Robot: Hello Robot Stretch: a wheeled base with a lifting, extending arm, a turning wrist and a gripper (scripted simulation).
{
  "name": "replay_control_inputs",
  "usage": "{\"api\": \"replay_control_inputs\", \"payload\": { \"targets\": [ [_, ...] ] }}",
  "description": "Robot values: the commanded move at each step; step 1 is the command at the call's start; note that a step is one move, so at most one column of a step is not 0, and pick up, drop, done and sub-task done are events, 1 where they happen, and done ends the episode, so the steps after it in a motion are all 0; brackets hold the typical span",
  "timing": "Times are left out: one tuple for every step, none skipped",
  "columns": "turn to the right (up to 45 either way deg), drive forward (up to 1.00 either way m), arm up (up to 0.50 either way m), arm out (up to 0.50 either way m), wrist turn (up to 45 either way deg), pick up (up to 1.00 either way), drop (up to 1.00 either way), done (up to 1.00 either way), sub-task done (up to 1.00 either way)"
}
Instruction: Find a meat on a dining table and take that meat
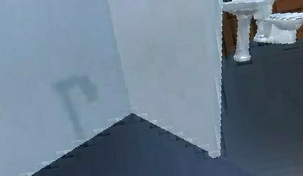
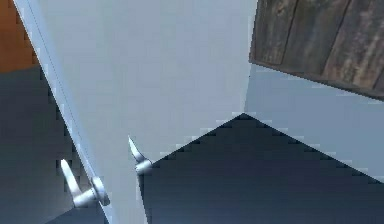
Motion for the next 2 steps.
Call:
{"api": "replay_control_inputs", "payload": {
  "targets": [
    [-45.0,0.0,0.0,0.0,0.0,0.0,0.0,0.0,0.0],
    [-39.0,0.0,0.0,0.0,0.0,0.0,0.0,0.0,0.0]
  ]
}}
